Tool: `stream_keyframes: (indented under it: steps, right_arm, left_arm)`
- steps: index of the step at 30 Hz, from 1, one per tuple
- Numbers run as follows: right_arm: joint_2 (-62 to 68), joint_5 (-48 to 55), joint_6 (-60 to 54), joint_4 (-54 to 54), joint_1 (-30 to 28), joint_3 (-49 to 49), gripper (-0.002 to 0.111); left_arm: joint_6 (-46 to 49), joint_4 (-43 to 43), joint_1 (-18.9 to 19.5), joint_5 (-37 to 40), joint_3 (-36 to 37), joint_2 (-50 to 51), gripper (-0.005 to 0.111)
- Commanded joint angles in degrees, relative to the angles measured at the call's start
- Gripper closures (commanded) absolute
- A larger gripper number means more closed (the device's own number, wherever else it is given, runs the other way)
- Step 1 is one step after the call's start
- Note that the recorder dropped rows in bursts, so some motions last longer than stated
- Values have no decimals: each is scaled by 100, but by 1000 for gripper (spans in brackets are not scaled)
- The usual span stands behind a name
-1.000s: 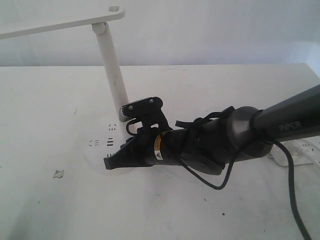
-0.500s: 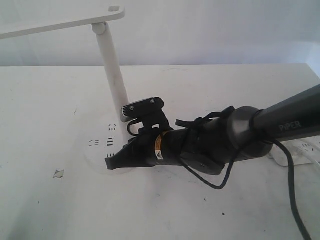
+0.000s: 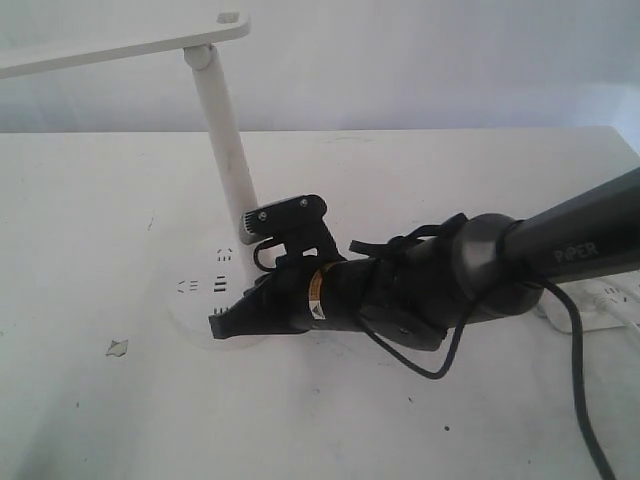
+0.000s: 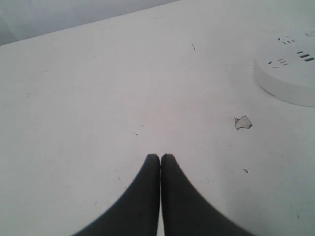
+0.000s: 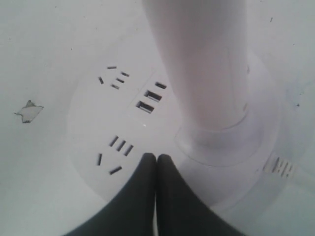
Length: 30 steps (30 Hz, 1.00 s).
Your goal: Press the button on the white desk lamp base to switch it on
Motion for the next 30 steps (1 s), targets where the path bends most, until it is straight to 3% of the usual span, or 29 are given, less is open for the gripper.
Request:
stream_keyframes:
  steps: [1,14,30]
  right_arm:
    - [230,139,-66,30,-30,-134,108]
    - [-459,114,-301,-164,-30,17,108]
    - [-2481,206,-1186,17,-30,1853,108]
  left_arm:
    - [-7,-34,32,-30,19,-27,107]
    - [-7,-34,32,-30,19,-27,107]
    - [-7,-34,32,-30,19,-27,107]
